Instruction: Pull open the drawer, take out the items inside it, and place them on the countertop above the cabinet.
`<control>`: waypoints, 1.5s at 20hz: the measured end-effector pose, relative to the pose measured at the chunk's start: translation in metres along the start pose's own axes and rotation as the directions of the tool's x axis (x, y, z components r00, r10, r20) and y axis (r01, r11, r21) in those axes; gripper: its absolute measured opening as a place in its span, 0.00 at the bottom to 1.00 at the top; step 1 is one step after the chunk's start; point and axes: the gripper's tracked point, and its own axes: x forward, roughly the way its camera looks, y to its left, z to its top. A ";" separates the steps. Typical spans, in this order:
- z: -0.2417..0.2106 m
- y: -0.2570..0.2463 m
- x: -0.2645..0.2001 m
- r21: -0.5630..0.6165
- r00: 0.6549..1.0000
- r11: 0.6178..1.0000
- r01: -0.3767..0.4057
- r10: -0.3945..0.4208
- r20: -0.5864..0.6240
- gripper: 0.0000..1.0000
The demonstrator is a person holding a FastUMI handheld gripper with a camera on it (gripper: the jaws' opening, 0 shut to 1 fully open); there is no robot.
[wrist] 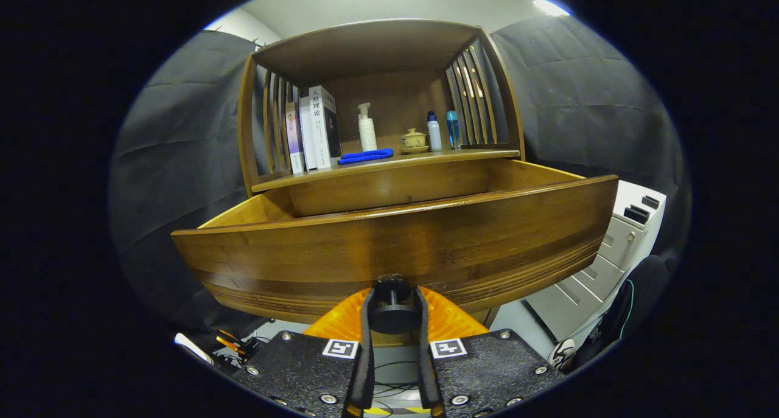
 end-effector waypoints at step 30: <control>0.189 0.014 0.002 -0.059 0.974 0.997 -0.059 0.070 0.215 0.96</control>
